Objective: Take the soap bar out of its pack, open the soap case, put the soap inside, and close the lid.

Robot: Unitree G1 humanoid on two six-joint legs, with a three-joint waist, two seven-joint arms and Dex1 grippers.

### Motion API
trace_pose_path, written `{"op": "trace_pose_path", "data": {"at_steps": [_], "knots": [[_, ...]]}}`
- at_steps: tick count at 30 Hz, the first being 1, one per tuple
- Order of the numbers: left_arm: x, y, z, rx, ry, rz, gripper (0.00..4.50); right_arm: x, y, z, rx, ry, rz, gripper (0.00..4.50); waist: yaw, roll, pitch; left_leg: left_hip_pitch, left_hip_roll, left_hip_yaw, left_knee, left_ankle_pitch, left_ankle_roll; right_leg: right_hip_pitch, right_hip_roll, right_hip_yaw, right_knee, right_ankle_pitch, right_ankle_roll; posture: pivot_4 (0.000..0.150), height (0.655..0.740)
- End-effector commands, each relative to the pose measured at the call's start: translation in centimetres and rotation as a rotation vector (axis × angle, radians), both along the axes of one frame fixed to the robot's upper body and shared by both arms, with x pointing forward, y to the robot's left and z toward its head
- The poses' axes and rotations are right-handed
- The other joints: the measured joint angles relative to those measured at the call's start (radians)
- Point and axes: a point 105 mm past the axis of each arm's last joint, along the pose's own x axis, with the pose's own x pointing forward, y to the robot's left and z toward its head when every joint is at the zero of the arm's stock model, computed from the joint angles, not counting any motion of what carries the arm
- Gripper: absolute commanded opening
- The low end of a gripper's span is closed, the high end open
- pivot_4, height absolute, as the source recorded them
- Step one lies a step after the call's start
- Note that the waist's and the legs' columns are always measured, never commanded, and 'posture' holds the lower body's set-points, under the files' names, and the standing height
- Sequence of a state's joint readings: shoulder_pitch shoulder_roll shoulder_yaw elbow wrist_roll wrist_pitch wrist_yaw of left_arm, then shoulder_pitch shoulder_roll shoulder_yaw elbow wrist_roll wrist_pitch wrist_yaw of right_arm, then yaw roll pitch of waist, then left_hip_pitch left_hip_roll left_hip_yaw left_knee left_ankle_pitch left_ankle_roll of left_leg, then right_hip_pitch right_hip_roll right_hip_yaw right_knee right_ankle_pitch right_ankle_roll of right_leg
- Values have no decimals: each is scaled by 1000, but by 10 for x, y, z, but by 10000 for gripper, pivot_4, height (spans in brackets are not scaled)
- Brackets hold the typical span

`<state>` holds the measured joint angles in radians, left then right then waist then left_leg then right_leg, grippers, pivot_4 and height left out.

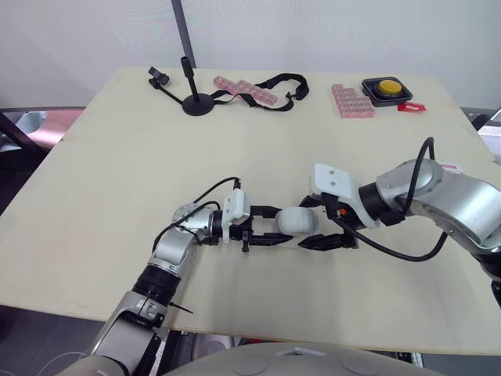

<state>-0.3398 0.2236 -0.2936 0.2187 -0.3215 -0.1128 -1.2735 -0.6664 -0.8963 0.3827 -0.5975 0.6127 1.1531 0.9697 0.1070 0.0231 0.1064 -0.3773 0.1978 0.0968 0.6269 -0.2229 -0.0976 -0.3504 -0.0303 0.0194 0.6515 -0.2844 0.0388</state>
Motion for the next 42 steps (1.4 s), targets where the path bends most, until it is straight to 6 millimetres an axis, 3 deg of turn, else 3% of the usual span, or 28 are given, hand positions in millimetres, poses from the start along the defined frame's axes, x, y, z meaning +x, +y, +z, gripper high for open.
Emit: {"op": "trace_pose_path", "data": {"at_steps": [1,16,42], "knots": [[-2,-1,1,3,-10,-8,18726,0,-3,12,10,-44,10,44535,0,0,0,0,0,0,0,0,0,0,0,0,0,0,0,1500,7395],[-3,0,1,7,-11,-12,18726,10,-16,17,-10,-74,-32,44535,0,0,0,0,0,0,0,0,0,0,0,0,0,0,0,1500,7395],[-3,-1,-1,11,-11,-7,18726,16,-8,24,15,-119,-4,44535,1,0,0,0,0,0,0,0,0,0,0,0,0,0,0,1500,7395]]}}
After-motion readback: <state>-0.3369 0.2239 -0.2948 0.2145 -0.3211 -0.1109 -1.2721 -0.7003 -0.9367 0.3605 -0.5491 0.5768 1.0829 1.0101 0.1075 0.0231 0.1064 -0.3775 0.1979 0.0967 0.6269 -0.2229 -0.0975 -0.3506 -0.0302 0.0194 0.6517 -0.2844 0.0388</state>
